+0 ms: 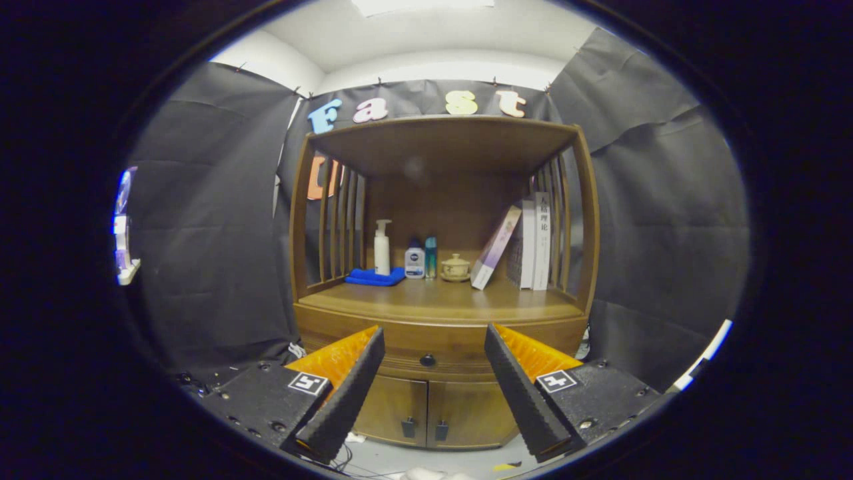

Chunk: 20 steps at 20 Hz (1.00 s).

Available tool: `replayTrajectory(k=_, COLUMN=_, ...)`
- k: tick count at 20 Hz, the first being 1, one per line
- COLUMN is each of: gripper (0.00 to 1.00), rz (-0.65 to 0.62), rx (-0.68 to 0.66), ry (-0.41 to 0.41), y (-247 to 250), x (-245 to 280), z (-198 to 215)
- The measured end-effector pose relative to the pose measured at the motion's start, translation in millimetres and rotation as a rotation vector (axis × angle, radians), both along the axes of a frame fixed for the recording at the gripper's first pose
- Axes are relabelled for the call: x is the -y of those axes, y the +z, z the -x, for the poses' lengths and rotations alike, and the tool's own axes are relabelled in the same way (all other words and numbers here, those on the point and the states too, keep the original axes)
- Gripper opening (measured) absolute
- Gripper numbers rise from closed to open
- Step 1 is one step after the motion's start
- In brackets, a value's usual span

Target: Pull open the drawer, take out the items inside it, and place them on the countertop above the cabinet.

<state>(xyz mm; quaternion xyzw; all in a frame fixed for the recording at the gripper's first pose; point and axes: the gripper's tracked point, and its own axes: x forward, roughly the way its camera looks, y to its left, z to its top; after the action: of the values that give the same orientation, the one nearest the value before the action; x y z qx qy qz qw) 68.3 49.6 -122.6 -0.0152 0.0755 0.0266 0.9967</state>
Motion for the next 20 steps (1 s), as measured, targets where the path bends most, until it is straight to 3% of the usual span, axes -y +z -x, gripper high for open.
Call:
replayTrajectory(k=10, gripper=0.99, rz=0.016, rx=-0.112, ry=-0.044, y=-109, x=4, z=-58)
replayTrajectory(k=20, gripper=0.99, rz=0.031, rx=-0.157, ry=-0.067, y=-132, x=-5, z=-113)
